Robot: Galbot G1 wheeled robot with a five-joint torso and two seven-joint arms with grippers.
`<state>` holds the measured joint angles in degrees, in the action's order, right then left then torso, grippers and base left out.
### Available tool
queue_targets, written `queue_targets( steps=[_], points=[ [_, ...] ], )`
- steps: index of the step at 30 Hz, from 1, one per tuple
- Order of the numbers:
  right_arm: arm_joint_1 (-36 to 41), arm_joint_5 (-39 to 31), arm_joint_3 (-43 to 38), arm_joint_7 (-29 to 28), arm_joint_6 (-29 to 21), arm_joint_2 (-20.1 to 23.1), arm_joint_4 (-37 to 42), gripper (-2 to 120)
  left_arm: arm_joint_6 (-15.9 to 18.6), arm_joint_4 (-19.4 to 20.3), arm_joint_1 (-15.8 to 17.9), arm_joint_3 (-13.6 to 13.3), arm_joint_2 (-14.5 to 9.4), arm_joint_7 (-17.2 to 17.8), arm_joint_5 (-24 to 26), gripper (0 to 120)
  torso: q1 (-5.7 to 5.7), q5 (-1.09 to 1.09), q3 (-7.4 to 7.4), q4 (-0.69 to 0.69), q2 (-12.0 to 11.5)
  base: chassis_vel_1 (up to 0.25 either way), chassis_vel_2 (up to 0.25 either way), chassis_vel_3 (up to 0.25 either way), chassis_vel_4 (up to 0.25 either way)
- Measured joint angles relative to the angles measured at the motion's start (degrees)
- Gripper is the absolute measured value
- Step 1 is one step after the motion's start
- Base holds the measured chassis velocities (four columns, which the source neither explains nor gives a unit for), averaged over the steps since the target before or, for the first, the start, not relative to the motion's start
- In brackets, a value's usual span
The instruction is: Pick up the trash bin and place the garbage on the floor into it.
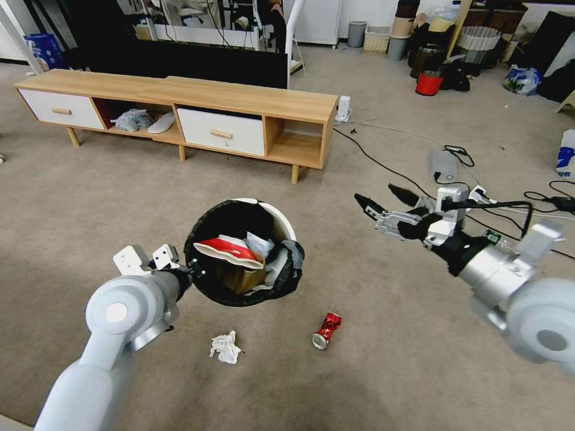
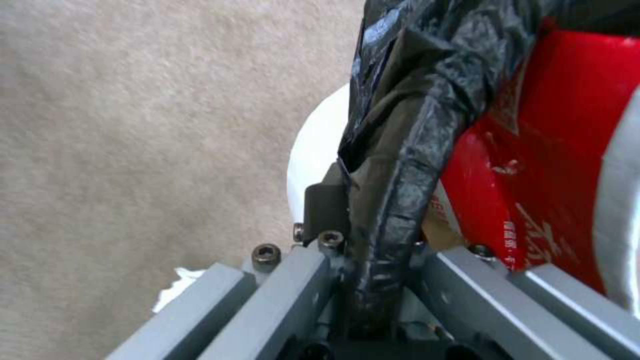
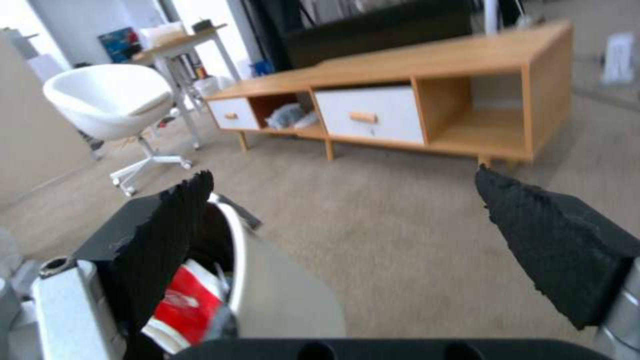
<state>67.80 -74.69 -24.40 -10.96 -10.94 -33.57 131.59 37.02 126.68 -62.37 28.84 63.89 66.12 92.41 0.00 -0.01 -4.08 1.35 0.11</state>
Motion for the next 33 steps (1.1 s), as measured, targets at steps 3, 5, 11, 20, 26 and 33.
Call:
queue_targets(
  steps=[3, 5, 11, 20, 26, 33],
  points=[
    [-2.6, 0.0, 4.9, -2.4, -0.9, -2.4, -1.5, 100, 0.2, 1.0, -1.8, 2.1, -0.8, -0.5, 0.0, 0, 0.0, 0.01, 0.0, 0.0, 0.0, 0.0, 0.0, 0.0, 0.0],
    [-5.9, -0.5, 10.4, -5.4, -1.7, -6.0, -3.3, 100, 0.5, 2.1, -3.4, 4.9, -1.5, -0.8, 0.1, 0, 0.0, 0.0, 0.0, -0.01, 0.0, 0.0, 0.0, 0.0, 0.0],
    [-15.0, -3.6, 22.0, -14.7, -3.7, -14.7, -8.2, 100, 1.0, 3.6, -5.3, 9.4, -2.6, -1.0, 0.3, 0, 0.0, 0.0, 0.0, -0.01, 0.0, 0.0, 0.0, 0.0, 0.0],
    [-21.8, -7.7, 30.8, -31.1, -6.4, -24.1, -17.1, 100, 1.2, 5.1, -8.5, 15.4, -2.9, -1.1, 0.2, 0, 0.0, 0.0, -0.01, -0.01, 0.0, 0.0, 0.0, 0.0, 0.0],
    [-21.8, -9.8, 31.3, -37.3, -6.5, -29.3, -21.1, 100, 1.4, 5.4, -9.4, 17.3, -2.9, -1.4, 0.1, 0, 0.0, -0.01, 0.0, 0.01, 0.0, 0.0, 0.0, 0.0, 0.0],
    [-22.1, -12.7, 32.8, -43.5, -6.0, -37.3, -25.6, 100, 1.5, 5.1, -9.2, 18.4, -3.1, -1.7, -0.3, 0, 0.0, 0.0, -0.01, 0.0, 0.0, 0.0, 0.0, 0.0, 0.0]
  ],
)
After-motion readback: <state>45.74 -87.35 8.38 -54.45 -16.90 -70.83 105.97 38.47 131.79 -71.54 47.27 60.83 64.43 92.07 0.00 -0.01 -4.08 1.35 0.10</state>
